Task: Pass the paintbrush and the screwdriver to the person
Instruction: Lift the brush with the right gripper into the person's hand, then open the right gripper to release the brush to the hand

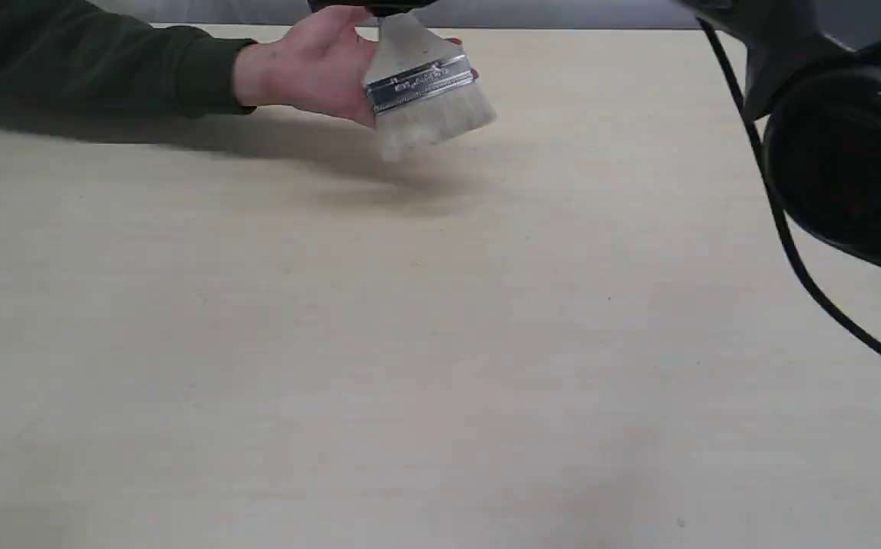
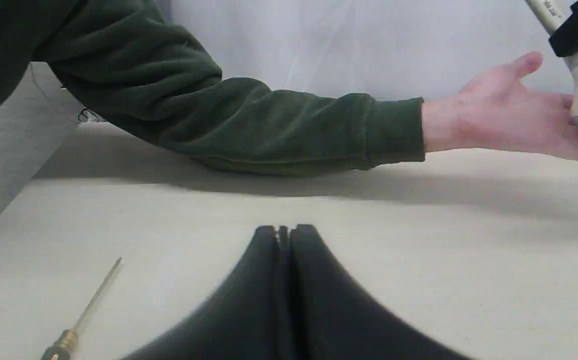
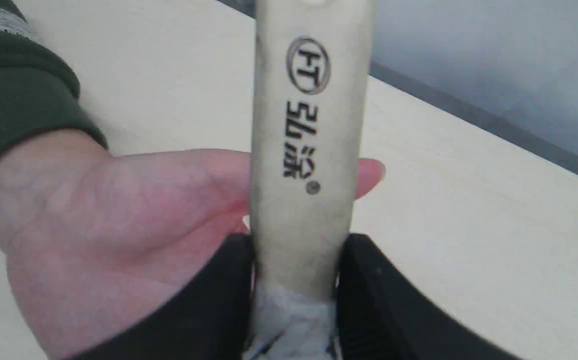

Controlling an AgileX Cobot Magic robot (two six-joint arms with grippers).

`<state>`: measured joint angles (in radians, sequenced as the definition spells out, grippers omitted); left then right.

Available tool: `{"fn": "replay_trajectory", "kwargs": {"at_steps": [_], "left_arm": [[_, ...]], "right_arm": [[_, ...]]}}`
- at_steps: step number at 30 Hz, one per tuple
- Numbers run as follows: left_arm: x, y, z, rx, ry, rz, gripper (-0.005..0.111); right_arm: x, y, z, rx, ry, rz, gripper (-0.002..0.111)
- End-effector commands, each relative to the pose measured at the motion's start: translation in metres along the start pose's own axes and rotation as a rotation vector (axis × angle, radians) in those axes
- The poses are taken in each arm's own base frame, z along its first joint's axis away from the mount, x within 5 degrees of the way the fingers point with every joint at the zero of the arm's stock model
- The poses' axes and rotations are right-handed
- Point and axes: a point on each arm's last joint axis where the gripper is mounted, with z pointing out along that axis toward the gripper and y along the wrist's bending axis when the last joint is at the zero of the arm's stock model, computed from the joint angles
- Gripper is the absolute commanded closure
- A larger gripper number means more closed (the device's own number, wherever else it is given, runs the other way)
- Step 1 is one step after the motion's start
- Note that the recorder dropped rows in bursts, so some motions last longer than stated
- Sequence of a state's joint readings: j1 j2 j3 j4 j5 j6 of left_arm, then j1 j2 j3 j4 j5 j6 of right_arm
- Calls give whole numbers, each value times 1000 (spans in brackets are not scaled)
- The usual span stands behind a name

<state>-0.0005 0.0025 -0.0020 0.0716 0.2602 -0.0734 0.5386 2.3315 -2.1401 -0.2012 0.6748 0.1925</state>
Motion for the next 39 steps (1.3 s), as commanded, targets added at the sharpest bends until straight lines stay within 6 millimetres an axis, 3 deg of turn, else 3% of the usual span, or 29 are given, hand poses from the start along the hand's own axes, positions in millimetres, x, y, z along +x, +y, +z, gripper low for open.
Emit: {"fn": "replay_trajectory", "kwargs": {"at_steps": [1, 11, 19, 25, 28, 39], "left_arm": [[-1, 0, 0, 8, -13, -2, 107], [-1, 0, 0, 8, -13, -2, 107], [0, -1, 0, 9, -11, -6, 107], [0, -1, 0, 9, -11, -6, 107], [0, -1, 0, 9, -11, -6, 107], [0, -1, 0, 9, -11, -6, 107]], "right_arm": [[-1, -5, 11, 6, -18, 10, 104], [4, -15, 26, 22, -10, 30, 102], [4, -16, 27, 22, -3, 36, 66], [4, -17, 24, 25, 9, 37, 58], [1, -18, 17, 30, 18, 39, 58], [-24, -25, -38, 48, 13, 27, 58]]}}
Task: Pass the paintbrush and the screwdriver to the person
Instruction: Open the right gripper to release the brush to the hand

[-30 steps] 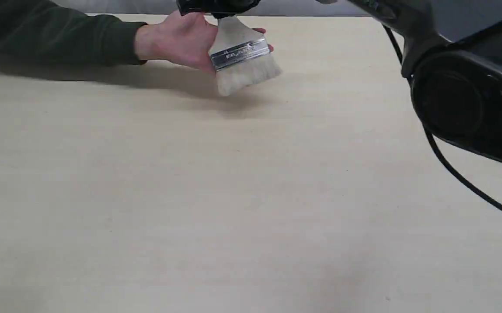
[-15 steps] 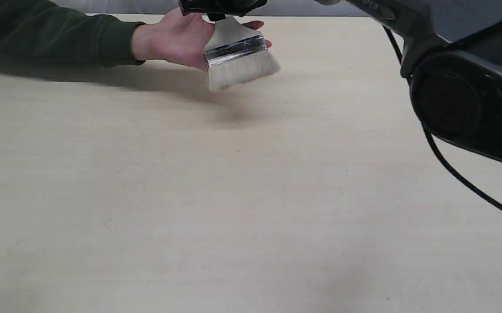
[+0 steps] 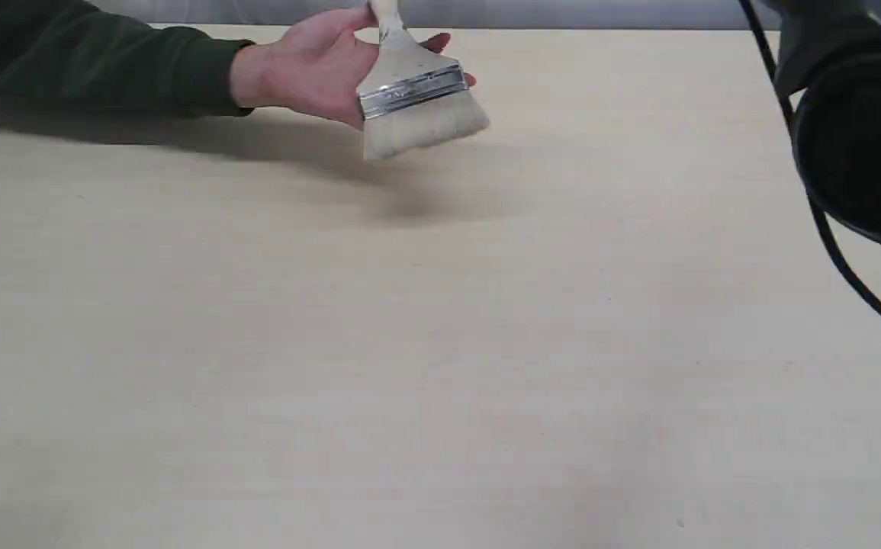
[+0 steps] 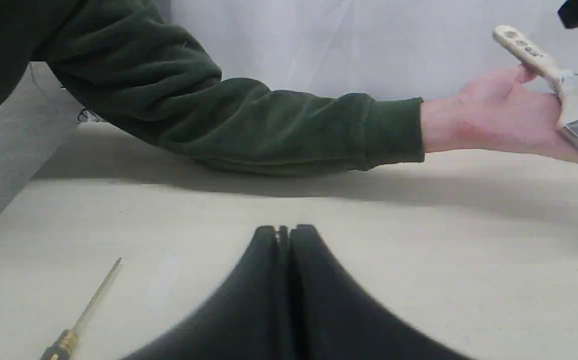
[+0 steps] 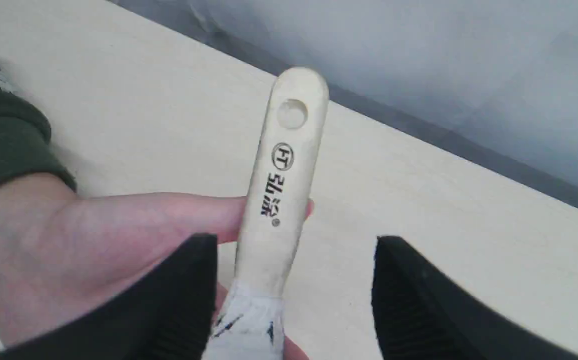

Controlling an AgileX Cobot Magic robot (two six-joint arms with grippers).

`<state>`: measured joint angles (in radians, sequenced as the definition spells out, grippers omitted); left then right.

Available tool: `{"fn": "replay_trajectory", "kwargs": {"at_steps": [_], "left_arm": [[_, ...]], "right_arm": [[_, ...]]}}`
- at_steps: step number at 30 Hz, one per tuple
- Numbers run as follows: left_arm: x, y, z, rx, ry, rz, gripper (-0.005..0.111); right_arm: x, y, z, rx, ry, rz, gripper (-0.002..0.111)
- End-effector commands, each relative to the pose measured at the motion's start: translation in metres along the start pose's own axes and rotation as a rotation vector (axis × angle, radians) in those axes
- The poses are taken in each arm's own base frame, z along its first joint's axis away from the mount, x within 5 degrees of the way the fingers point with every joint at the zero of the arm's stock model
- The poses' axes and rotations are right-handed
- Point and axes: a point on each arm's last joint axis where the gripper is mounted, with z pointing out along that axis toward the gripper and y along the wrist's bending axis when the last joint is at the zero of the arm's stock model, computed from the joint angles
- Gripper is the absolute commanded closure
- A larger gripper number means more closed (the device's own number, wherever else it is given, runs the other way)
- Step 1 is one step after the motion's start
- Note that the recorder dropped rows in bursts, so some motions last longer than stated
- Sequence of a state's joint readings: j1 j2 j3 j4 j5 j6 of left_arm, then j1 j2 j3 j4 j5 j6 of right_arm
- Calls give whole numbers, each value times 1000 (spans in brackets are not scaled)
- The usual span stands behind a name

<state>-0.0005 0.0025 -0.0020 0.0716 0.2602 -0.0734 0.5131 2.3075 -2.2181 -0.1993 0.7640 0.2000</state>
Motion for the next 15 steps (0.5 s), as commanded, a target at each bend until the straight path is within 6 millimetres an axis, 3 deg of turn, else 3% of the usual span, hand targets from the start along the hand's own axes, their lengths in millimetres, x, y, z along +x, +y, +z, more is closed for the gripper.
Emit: {"fn": "replay_trajectory", "kwargs": {"at_steps": [1, 9, 15], "left_arm": [[0, -1, 0, 9, -11, -6, 107], [0, 0, 0, 8, -11, -3, 107], [0, 0, 0, 8, -11, -3, 107]], "right_arm": [[-3, -8, -16, 21, 45, -16, 58], [7, -1, -33, 16, 101, -64, 60], [11, 6, -71, -15, 60, -81, 62]]}}
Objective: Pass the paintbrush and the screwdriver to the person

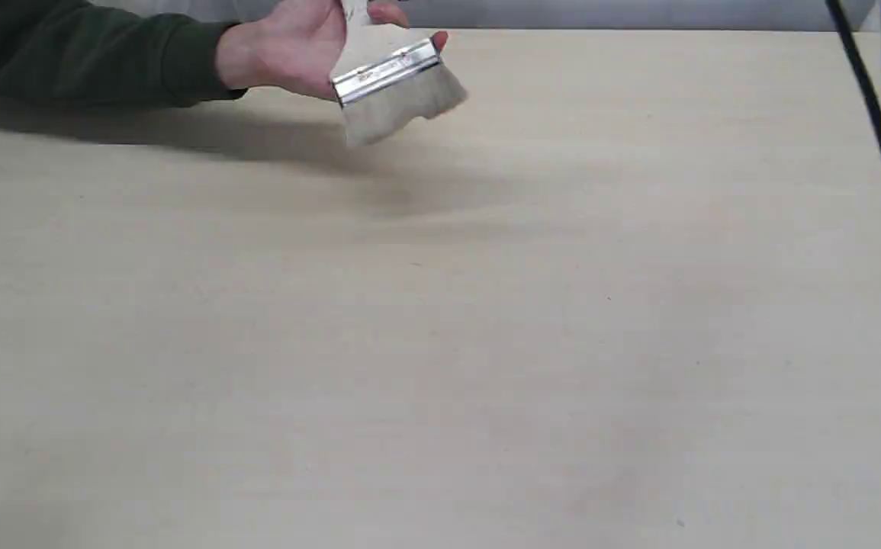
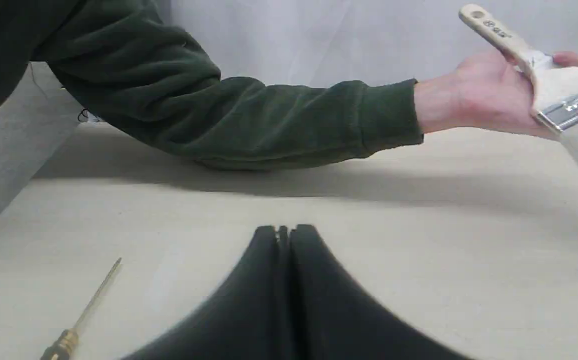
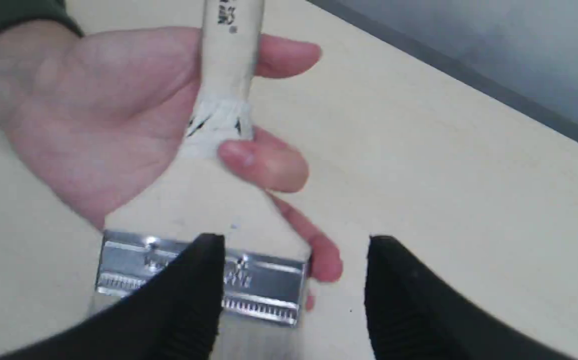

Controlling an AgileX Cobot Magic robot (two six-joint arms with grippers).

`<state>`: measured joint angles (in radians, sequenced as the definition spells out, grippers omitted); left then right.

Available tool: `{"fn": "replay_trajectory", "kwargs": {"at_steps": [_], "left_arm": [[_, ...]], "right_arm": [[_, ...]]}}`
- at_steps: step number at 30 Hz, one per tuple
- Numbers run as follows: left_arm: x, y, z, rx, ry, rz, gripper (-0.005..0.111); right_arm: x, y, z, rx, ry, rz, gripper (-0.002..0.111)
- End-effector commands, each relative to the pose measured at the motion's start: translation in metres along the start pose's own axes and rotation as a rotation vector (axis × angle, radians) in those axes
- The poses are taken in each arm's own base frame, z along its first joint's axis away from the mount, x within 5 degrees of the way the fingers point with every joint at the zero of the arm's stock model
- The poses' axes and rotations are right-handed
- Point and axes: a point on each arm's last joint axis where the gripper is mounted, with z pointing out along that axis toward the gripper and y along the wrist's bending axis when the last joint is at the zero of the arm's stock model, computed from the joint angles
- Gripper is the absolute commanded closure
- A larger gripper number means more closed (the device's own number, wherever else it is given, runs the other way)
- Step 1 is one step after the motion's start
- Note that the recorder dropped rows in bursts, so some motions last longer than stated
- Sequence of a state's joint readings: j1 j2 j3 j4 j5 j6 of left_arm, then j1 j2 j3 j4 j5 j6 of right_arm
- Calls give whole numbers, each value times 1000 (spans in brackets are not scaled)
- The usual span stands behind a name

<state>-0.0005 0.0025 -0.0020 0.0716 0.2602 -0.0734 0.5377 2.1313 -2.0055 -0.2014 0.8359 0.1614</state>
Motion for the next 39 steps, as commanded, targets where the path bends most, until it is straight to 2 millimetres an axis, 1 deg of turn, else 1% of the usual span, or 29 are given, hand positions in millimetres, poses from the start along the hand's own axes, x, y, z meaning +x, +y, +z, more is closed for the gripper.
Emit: {"fn": "replay_trajectory", "kwargs": {"at_steps": [1, 4, 6, 7, 9, 10, 14, 18, 21, 25, 28, 34, 39], "left_arm": [[0, 0, 0, 8, -11, -3, 107], [0, 0, 0, 8, -11, -3, 107], [0, 0, 0, 8, -11, -3, 107], [0, 0, 0, 8, -11, -3, 107], [0, 0, 0, 8, -11, -3, 107], [0, 0, 0, 8, -11, -3, 107], [0, 0, 0, 8, -11, -3, 107], [0, 0, 0, 8, -11, -3, 107], [0, -1, 0, 8, -9, -6, 107], [0, -1, 0, 8, -9, -6, 107], [0, -1, 0, 8, -9, -6, 107], [0, -1, 0, 8, -9, -6, 107], [0, -1, 0, 8, -9, -6, 107]], "right_arm": [[1, 1, -32, -12, -45, -19, 62], [13, -2, -52, -20, -37, -13, 62], [27, -5, -71, -23, -25, 3, 62], [30, -7, -79, -24, -36, 6, 62], [47, -9, -96, -32, -56, 5, 64], [57, -10, -100, -37, -59, 11, 66], [92, -13, -134, -79, -146, 63, 81], [135, -15, -165, -136, -220, 124, 94], [168, -17, -180, -156, -247, 149, 103], [208, -20, -197, -181, -325, 178, 104], [233, -21, -207, -202, -392, 209, 104], [272, -26, -228, -225, -562, 227, 104], [300, -28, -237, -237, -670, 233, 104]]}}
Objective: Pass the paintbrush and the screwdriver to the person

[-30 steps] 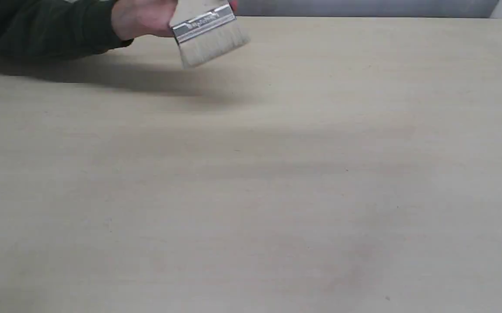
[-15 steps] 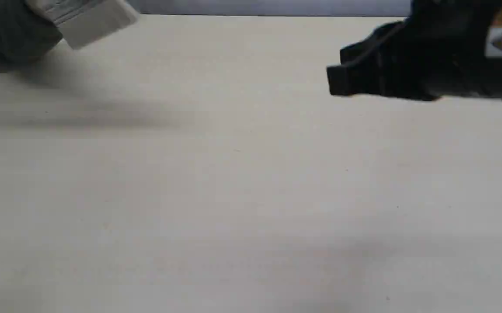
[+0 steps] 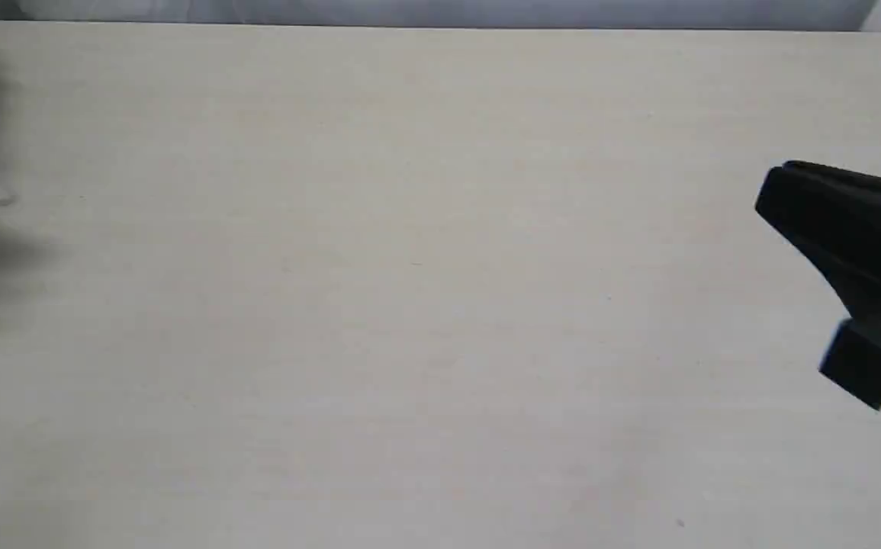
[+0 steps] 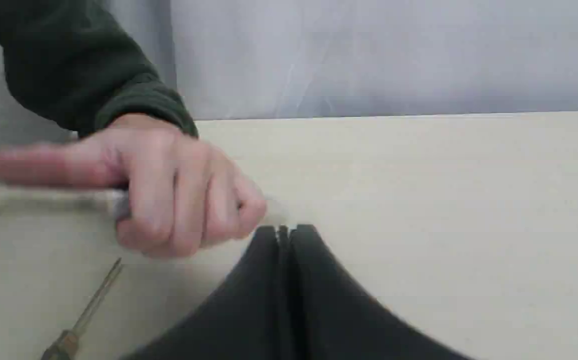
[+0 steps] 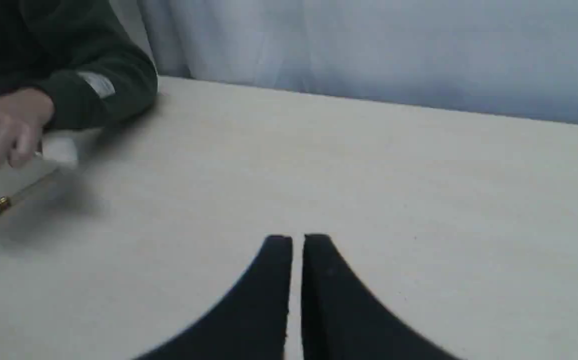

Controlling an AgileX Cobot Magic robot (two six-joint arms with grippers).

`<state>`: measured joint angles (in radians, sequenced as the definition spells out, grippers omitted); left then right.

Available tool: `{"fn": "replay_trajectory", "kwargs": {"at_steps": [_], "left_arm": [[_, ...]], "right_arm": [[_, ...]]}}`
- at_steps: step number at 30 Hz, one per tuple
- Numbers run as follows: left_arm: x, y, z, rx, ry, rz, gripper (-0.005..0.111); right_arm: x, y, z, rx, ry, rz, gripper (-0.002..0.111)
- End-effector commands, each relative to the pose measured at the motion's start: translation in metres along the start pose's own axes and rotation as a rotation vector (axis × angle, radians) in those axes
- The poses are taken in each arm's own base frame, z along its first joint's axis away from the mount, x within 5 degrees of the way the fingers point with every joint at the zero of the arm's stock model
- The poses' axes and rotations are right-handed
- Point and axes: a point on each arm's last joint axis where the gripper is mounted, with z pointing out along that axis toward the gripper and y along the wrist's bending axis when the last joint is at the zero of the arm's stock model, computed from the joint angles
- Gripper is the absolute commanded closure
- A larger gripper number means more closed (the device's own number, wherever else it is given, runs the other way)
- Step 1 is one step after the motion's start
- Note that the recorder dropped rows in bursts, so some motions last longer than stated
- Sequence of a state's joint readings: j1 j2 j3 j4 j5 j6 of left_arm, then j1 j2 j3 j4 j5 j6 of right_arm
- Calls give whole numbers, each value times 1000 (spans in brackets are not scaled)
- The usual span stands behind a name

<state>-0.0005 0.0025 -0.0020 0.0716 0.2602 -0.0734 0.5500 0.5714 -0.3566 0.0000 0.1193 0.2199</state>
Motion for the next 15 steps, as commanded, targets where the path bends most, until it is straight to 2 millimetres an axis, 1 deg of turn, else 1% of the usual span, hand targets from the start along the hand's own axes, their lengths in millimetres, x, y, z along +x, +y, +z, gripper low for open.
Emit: {"fn": "replay_trajectory", "kwargs": {"at_steps": [1, 4, 9, 15], "left_arm": [[0, -1, 0, 8, -9, -6, 107], [0, -1, 0, 8, -9, -6, 107], [0, -1, 0, 8, -9, -6, 107], [-1, -1, 0, 8, -12, -4, 107]], "right_arm": [[10, -2, -16, -19, -90, 1, 104], [18, -4, -29, -43, -186, 21, 104], [27, -6, -46, -74, -323, 25, 104], [40, -9, -62, -104, -464, 14, 104]]}}
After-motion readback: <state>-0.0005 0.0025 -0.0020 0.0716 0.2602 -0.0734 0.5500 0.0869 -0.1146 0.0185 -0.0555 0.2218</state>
